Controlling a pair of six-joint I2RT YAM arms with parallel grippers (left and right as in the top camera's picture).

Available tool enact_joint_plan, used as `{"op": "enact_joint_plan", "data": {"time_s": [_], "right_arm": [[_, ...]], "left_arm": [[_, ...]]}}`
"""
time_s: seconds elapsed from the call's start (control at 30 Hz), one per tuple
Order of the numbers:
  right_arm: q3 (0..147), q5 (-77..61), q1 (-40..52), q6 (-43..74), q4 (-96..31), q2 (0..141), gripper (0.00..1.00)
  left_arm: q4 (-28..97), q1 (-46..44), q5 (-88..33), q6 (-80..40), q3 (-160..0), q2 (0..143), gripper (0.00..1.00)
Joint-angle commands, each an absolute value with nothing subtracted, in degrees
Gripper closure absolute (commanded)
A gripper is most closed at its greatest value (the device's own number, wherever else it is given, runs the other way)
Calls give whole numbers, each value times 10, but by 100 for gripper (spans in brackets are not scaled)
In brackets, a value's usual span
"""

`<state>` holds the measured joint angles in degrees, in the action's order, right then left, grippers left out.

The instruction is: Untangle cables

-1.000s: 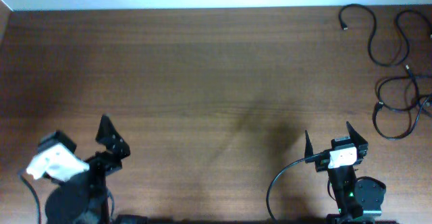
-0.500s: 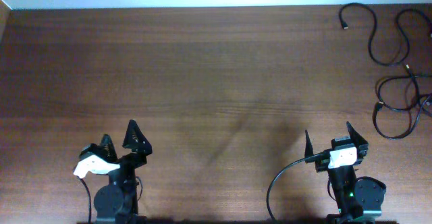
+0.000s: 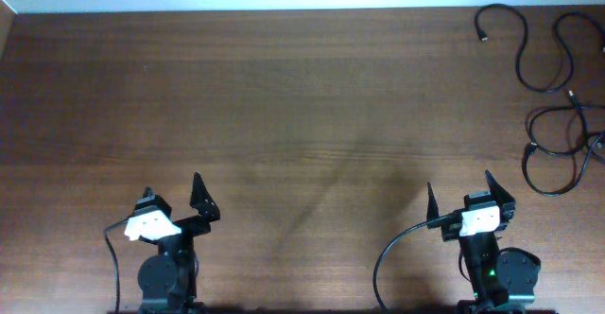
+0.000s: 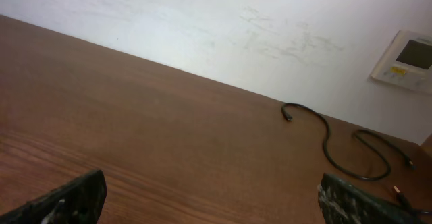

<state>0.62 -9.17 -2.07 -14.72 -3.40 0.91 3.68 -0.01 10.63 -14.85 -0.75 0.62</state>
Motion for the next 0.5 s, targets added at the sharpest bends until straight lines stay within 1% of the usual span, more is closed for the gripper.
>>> {"op": "enact_joint_plan", "data": {"time_s": [0.0, 0.1, 0.17, 0.47], "right_arm": [[3, -99, -22, -139, -37, 5, 1], [3, -99, -22, -139, -37, 5, 1], [3, -99, -22, -139, -37, 5, 1], [3, -99, -22, -139, -37, 5, 1]], "left_arm": [[42, 3, 82, -27, -5, 3, 1], [46, 3, 55, -23, -5, 3, 1], [48, 3, 25, 14, -5, 3, 1], [48, 3, 27, 13, -5, 4, 1]]}}
